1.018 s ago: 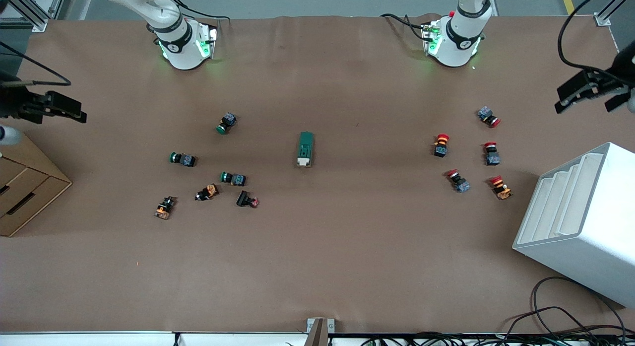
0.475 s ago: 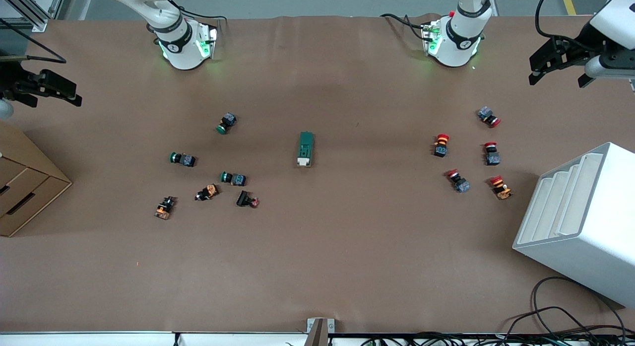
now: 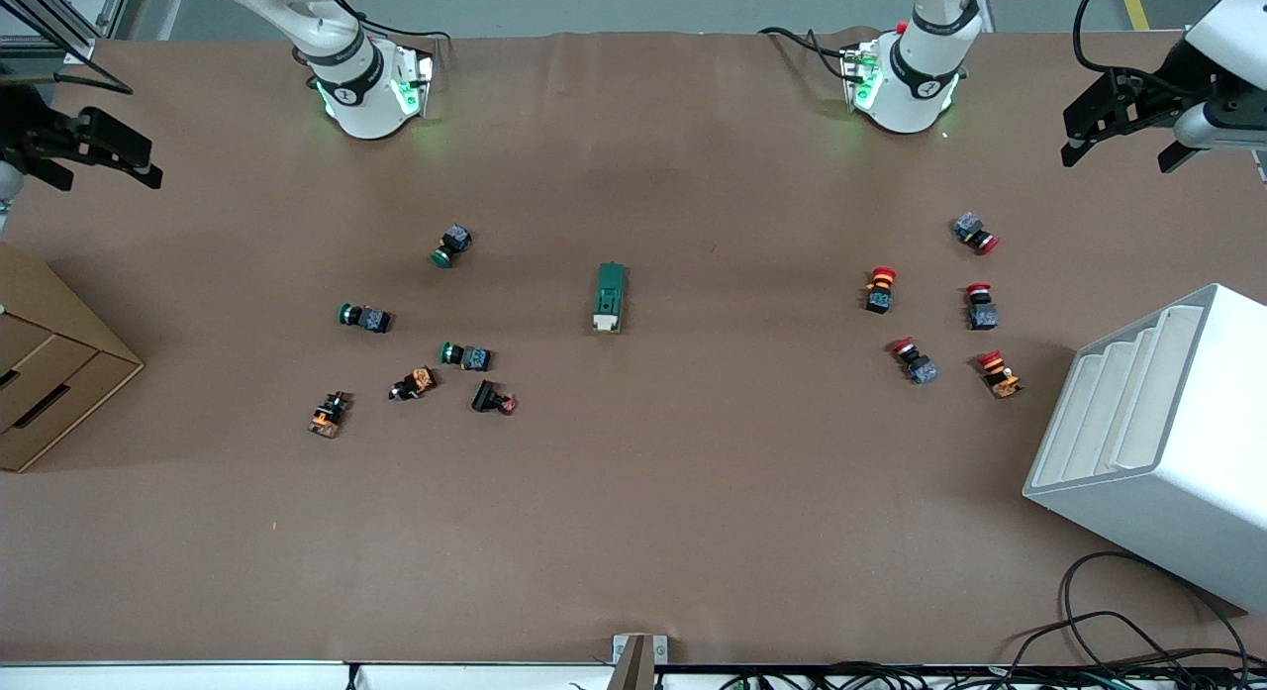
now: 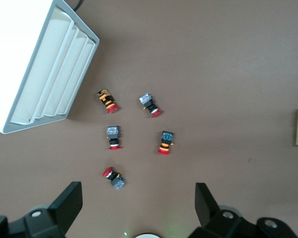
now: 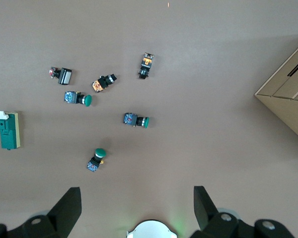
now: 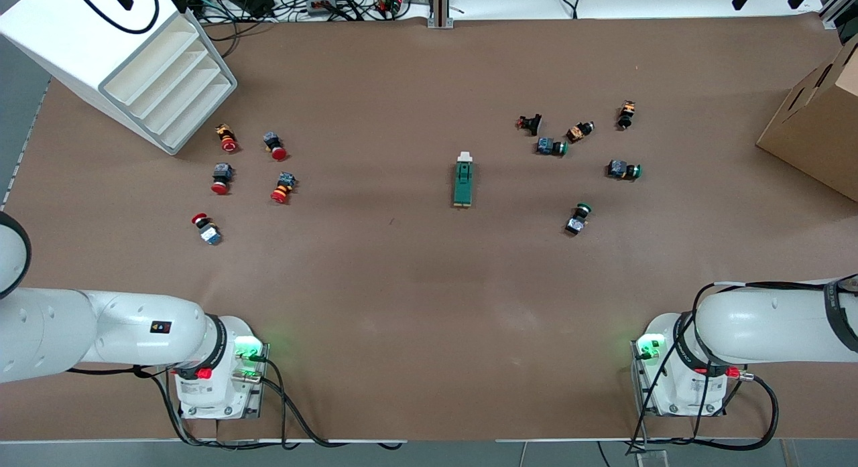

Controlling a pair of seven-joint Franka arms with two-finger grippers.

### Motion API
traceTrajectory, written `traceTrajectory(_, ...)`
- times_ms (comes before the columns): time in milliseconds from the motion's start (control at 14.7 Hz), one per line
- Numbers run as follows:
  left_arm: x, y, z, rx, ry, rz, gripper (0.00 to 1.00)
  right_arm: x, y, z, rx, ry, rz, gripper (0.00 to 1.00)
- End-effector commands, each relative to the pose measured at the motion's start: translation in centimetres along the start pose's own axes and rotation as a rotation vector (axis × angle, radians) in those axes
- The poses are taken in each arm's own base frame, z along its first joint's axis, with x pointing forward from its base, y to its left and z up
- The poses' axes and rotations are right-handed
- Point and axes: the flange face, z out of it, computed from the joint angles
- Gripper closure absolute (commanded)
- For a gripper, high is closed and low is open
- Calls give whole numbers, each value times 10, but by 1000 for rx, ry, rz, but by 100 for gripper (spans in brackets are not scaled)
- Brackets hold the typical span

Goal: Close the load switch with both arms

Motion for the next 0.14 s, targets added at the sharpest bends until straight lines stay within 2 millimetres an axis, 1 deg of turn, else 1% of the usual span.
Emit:
traceTrajectory(0, -4, -4, -3, -28, 15, -2, 0, -13, 0, -4, -24, 21, -3, 0)
traceTrajectory(68, -4, -7, -4, -28, 18, -7, 0, -13, 0, -4, -26, 21, -4, 0)
